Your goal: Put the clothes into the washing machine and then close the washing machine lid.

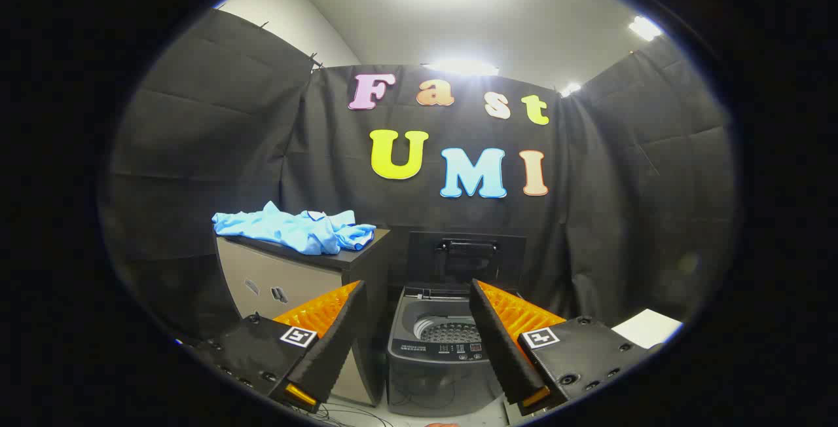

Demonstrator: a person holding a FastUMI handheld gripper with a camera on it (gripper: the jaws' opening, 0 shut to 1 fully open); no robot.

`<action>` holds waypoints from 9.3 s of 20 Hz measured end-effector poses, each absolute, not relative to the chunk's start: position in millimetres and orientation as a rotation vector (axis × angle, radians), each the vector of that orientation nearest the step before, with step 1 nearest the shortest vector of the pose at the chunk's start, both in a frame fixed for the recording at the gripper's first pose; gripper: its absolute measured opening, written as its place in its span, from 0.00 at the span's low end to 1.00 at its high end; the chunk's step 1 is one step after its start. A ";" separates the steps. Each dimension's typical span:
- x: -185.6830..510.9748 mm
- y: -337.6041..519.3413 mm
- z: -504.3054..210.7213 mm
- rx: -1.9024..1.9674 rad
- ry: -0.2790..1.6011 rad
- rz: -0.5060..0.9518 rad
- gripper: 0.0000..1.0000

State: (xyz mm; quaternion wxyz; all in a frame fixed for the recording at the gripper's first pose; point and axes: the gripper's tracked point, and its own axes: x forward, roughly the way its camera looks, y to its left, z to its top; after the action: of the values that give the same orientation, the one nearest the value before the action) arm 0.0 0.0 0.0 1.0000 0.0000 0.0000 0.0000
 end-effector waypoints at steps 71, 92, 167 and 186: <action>297.8 262.3 94.0 0.015 0.452 0.459 0.98; 294.5 283.5 -6.6 -0.058 0.730 0.440 0.99; 282.3 -135.0 188.4 0.236 0.289 0.046 0.01; 303.3 -156.2 5.4 0.241 0.562 0.036 0.01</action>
State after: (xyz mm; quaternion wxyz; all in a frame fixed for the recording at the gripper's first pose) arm 303.3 -156.2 5.4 0.9534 0.1187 0.2768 0.0179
